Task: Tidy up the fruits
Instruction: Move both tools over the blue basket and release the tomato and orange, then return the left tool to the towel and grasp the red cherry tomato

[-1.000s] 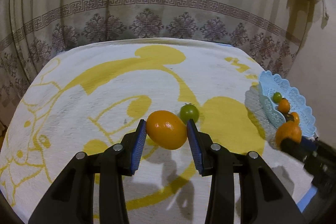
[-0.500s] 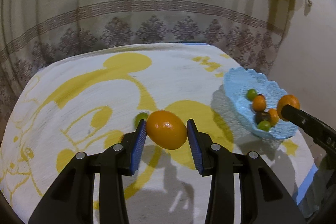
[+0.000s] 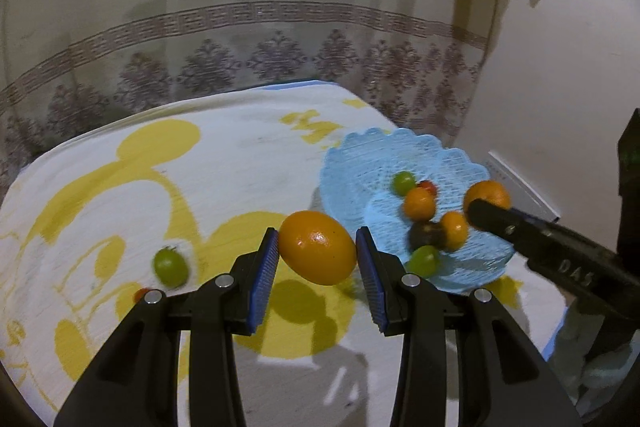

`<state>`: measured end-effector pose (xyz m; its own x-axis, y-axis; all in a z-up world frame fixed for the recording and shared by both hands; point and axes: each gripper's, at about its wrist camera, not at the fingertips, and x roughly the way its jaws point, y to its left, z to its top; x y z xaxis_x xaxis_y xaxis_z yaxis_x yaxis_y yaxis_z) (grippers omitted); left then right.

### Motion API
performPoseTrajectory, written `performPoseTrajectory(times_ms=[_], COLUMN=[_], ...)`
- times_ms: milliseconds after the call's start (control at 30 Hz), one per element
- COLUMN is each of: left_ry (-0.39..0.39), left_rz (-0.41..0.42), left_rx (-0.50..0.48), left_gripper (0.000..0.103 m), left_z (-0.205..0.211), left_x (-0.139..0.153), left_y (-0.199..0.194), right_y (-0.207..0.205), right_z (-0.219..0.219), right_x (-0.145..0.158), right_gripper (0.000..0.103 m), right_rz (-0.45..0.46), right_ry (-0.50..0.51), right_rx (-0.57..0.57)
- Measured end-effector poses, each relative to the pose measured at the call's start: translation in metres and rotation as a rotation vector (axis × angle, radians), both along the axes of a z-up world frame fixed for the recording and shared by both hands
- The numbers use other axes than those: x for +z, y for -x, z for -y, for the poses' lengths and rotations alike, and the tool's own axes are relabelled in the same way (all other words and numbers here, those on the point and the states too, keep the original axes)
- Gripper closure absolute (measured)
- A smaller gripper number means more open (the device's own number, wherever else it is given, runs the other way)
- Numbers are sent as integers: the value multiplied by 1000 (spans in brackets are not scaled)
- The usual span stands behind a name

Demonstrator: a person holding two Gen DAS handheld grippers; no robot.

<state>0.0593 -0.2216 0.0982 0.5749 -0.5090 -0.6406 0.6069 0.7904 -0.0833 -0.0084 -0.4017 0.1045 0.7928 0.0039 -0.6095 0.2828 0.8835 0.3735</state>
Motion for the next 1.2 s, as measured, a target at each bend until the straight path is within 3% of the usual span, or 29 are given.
performPoseTrajectory(times_ms=[433,467,500,533,867,1133,1200], left_ry=[-14,-17,-13,-6,-31,-56,-64], left_rz=[-21,-27,-21,-4,18,28,28], left_rx=[-92,-88,-79,-66,-6,46,58], left_gripper=[61,47,28,25,25,17,17], left_z=[43,44,43,40,22,10,8], left_x=[-10,-11,-11,-11,-13,-14,-14], left_y=[4,3,3,4,1,-1,-2], right_y=[3,3,4,5,10,8,8], right_z=[12,13,15,16,13,4,2], right_x=[0,0,-1,0,3,3,3], right_gripper=[66,65,56,50,47,47,42], right_rz=[-26,-31,-29,-22,-6,-10,-9], right_ry=[-12,-21,-37,-38,-25,-4,6], right_rx=[-49,-53,-56,-65,-89,-78,-78])
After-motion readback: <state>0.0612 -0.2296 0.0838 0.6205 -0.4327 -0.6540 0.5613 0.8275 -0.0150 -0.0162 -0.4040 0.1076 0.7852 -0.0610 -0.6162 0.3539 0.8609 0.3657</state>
